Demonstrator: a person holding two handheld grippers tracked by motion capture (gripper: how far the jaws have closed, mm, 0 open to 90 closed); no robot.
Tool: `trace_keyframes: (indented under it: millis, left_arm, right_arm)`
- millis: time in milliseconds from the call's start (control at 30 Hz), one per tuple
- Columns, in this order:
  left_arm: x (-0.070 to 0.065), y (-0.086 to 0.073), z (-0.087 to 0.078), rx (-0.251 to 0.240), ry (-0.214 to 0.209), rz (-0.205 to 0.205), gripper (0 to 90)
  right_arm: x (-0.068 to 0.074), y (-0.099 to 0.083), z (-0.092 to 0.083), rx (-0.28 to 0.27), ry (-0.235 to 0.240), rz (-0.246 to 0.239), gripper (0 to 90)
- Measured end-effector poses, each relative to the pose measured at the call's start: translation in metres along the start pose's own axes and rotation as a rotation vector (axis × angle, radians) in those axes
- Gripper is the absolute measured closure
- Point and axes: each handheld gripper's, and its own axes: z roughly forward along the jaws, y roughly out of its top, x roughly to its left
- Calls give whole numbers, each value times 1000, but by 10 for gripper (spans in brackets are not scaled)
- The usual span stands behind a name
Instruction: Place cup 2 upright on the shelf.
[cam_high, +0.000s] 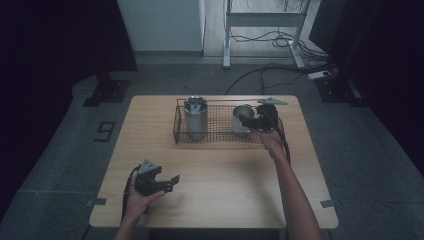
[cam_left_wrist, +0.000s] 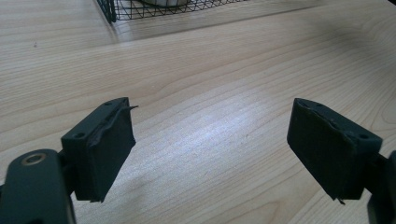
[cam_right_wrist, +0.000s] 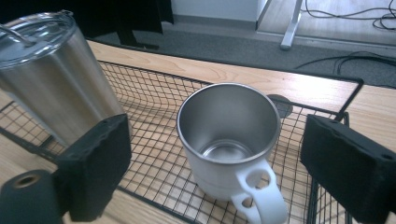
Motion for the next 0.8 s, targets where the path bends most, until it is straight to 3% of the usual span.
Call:
trace_keyframes:
  millis: [500,633,800]
  left_arm:
    - [5,-3,-1,5,20,-10,149]
    - [5,-3,-1,5,21,-11,149]
    - [4,-3,0,10,25,-6,149]
  right_arm:
    - [-9,-40,-52,-44,25,-8,128]
    - [-15,-57,-72,-68,30,12,131]
    - [-20,-77,-80,-70,21,36,131]
